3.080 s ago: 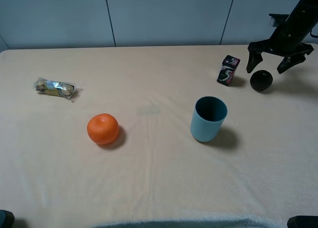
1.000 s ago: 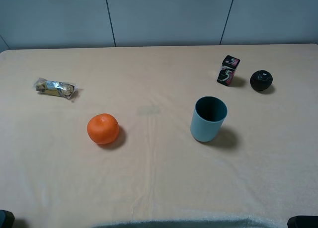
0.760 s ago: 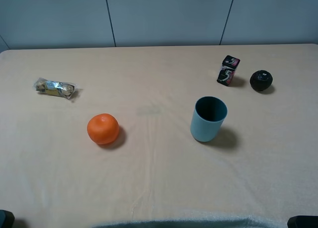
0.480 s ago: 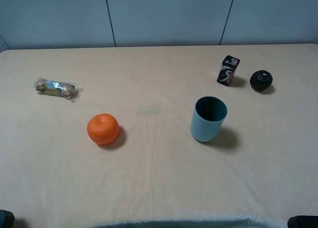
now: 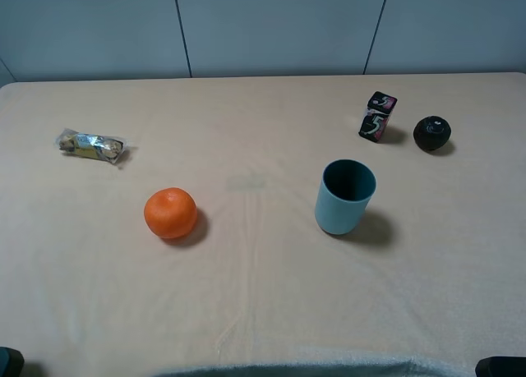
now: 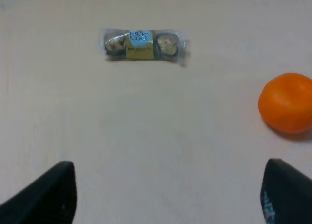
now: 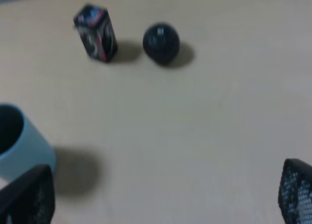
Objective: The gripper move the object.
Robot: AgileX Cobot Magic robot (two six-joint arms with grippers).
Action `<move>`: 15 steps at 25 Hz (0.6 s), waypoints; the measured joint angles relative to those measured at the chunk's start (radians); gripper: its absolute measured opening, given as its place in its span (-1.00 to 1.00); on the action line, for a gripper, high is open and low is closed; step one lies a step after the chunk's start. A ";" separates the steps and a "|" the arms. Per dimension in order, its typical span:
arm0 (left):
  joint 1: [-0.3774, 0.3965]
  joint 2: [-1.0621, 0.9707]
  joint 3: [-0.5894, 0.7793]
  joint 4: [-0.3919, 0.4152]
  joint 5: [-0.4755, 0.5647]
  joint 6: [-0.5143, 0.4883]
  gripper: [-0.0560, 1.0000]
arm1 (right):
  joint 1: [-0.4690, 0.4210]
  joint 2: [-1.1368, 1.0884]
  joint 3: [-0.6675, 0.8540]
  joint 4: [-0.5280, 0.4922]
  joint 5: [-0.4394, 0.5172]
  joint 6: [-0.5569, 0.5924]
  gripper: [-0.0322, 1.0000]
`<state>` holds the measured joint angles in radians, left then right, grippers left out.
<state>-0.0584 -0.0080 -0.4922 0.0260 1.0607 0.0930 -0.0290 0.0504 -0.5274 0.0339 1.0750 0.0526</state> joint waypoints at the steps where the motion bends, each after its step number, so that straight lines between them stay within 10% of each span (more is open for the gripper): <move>1: 0.000 0.000 0.000 0.000 0.000 0.000 0.57 | 0.000 -0.021 0.004 -0.010 -0.004 0.001 0.41; 15: 0.000 0.000 0.000 0.000 0.000 0.000 0.57 | 0.000 -0.056 0.028 -0.034 -0.047 0.039 0.41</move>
<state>-0.0584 -0.0080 -0.4922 0.0260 1.0607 0.0930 -0.0290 -0.0059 -0.4992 0.0000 1.0280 0.0916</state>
